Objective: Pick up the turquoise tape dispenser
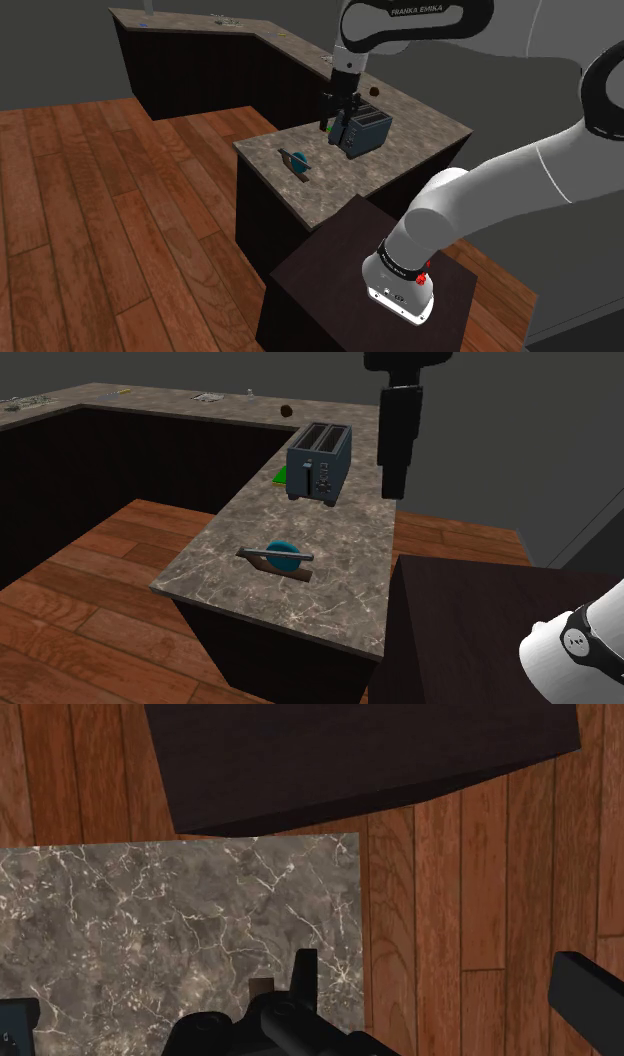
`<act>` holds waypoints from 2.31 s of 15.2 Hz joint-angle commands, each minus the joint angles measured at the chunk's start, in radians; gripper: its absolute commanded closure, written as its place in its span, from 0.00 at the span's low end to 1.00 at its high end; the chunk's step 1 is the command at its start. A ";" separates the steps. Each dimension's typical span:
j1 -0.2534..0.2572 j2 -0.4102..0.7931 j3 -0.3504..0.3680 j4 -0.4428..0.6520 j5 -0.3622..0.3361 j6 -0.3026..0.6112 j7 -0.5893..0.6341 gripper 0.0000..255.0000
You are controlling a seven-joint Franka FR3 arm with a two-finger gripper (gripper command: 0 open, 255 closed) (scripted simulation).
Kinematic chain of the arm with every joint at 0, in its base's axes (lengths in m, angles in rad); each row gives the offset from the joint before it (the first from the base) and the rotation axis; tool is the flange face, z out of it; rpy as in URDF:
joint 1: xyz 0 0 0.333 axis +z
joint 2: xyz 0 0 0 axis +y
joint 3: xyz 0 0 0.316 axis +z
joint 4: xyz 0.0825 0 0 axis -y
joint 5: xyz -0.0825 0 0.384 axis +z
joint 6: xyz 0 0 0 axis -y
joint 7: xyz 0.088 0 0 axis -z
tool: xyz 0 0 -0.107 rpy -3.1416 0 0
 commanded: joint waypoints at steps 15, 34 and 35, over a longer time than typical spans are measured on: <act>-0.024 0.604 -0.095 0.199 0.048 0.386 -0.189 0.00; -0.129 1.210 -0.060 0.658 0.156 0.513 -0.321 0.00; -0.130 1.220 -0.059 0.660 0.158 0.521 -0.322 0.00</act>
